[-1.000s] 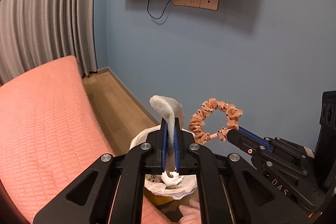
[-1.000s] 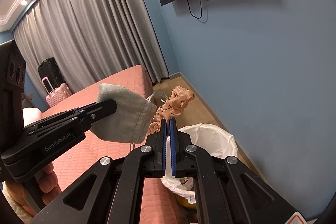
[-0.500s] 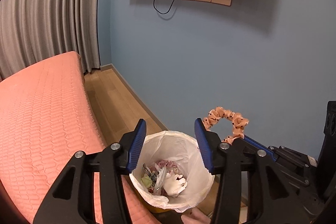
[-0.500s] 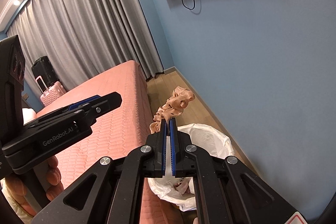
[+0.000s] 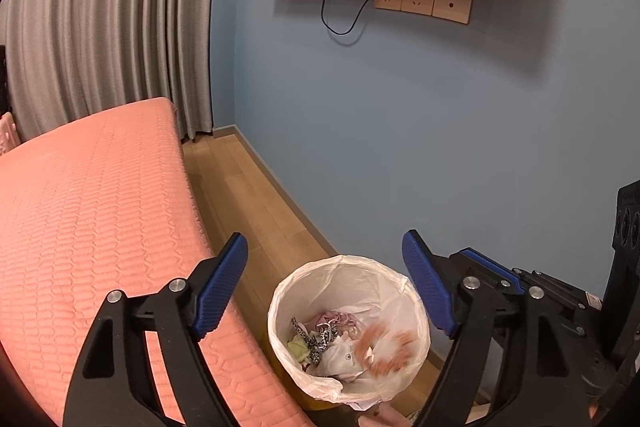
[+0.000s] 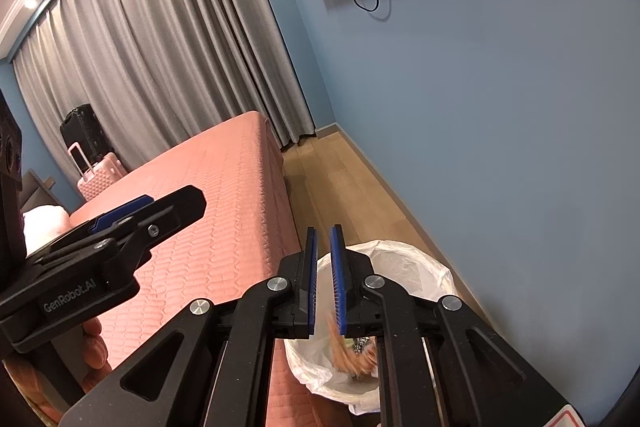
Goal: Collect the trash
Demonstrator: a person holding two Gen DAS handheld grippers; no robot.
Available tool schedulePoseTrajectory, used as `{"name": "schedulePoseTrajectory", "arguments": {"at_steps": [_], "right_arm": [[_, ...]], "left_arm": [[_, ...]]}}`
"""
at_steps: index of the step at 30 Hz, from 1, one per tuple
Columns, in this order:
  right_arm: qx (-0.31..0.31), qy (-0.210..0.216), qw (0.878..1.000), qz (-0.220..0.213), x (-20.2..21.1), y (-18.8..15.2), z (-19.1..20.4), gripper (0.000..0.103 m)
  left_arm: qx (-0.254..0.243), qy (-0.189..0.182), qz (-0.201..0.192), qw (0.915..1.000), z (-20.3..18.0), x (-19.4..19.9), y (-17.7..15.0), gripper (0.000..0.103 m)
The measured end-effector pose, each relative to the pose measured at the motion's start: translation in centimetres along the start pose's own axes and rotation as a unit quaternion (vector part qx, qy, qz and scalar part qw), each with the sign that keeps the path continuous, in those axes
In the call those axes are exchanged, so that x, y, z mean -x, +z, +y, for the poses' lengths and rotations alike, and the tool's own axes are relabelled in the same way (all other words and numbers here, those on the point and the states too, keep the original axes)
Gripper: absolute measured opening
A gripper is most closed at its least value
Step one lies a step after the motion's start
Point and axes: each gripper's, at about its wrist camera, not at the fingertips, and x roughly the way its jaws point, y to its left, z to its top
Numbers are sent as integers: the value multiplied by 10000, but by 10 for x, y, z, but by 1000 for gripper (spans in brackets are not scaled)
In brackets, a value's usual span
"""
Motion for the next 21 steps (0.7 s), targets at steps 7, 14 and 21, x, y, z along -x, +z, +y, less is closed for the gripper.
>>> {"name": "schedulePoseTrajectory", "arguments": {"at_steps": [7, 14, 21], "right_arm": [[58, 1, 10000, 36, 13, -5, 7, 18], [225, -245, 9993, 167, 29, -18, 13, 43], [468, -497, 9975, 168, 51, -37, 22, 59]], "left_arm": [[83, 144, -38, 9999, 7, 8, -2, 84], [122, 378, -103, 9992, 15, 23, -13, 92], [285, 599, 18, 9978, 23, 32, -31, 94]]}}
